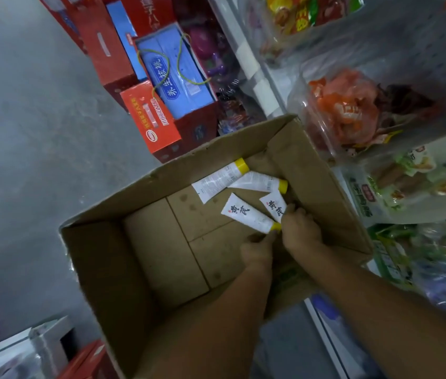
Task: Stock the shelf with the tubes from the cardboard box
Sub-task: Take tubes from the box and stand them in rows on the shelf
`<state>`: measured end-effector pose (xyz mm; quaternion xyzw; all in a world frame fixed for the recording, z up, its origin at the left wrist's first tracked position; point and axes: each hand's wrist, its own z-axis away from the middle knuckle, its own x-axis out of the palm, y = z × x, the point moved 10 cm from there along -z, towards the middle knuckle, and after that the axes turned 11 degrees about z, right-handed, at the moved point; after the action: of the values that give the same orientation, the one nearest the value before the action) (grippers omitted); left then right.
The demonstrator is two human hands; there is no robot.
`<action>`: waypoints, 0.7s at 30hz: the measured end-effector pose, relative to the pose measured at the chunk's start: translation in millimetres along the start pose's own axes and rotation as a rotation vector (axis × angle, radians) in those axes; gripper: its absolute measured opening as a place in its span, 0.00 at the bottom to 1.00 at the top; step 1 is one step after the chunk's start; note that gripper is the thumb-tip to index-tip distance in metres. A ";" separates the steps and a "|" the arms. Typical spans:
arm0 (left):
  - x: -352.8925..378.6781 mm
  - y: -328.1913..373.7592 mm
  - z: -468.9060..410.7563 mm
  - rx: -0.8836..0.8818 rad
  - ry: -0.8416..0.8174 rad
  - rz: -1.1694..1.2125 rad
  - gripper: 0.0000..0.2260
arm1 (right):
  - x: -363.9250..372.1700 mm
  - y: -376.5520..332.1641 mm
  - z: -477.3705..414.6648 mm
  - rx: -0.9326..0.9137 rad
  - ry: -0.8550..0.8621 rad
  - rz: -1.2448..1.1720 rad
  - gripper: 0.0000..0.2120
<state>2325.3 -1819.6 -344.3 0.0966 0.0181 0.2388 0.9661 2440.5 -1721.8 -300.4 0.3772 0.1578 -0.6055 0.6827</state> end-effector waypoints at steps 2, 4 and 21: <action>-0.1 -1.2 -6.2 -0.008 0.036 0.071 0.20 | 8.9 -1.3 -1.1 0.005 -0.044 -0.082 0.19; 2.4 1.1 -6.0 -0.022 0.051 0.105 0.21 | 15.6 1.1 -3.7 0.032 -0.081 -0.200 0.18; -19.4 18.0 -10.2 -0.049 0.117 0.086 0.17 | 29.0 4.5 -15.3 -0.001 -0.222 -0.418 0.25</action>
<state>2299.0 -1811.1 -351.0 0.0596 0.0647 0.2856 0.9543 2454.7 -1731.6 -328.6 0.2671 0.1567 -0.7715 0.5558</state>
